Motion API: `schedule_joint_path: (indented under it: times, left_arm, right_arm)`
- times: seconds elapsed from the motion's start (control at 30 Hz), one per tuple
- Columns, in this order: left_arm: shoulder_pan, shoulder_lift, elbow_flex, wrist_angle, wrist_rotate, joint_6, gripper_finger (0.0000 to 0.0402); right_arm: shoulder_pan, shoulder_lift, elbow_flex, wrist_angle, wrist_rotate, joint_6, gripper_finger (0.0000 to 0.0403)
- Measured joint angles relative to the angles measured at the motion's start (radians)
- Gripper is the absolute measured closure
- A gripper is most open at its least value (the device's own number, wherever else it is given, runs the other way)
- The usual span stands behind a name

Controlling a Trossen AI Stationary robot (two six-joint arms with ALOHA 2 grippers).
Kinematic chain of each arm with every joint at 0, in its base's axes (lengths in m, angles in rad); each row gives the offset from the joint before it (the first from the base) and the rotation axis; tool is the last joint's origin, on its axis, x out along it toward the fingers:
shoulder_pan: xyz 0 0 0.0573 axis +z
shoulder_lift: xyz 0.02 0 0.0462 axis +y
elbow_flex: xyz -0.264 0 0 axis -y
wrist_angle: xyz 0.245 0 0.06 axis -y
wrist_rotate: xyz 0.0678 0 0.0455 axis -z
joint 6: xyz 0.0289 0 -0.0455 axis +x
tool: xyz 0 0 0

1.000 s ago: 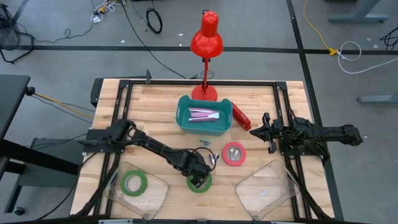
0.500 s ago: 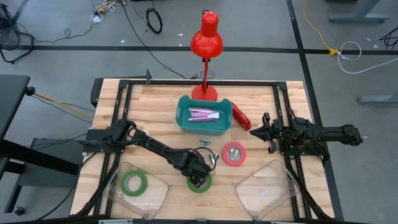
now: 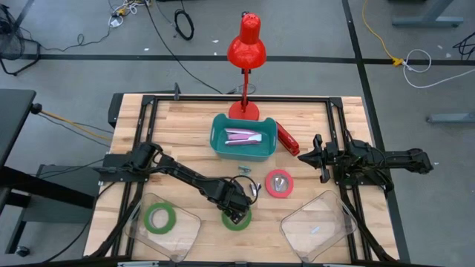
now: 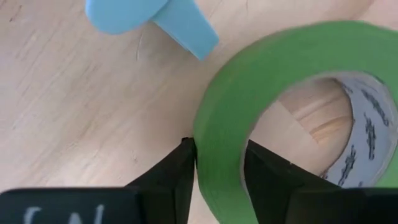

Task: Pick and place Stapler, Stapler remover, tape
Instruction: Put the green tape in the left transparent bin

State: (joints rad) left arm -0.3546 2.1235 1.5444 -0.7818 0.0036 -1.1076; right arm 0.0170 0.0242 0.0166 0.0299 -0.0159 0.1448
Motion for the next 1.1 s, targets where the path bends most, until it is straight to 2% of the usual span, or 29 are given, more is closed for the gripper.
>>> schedule_joint_path:
  times: [0.3, 0.53, 0.87, 1.1]
  left_arm:
    - [0.000, -0.001, 0.002, -0.004, 0.000, 0.001, 0.0287]
    - [0.000, -0.001, 0.052, -0.036, 0.001, 0.033, 0.0288]
    - [0.028, -0.004, 0.267, -0.222, -0.014, 0.280, 0.0291]
    - [0.051, -0.005, 0.408, -0.397, -0.050, 0.357, 0.0304]
  right_arm:
    - [0.000, 0.000, 0.000, 0.000, 0.000, 0.000, 0.0396]
    - [0.000, 0.000, 0.000, 0.000, 0.000, 0.000, 0.0396]
    - [0.000, 0.000, 0.000, 0.000, 0.000, 0.000, 0.0396]
    - [0.000, 0.000, 0.000, 0.000, 0.000, 0.000, 0.0396]
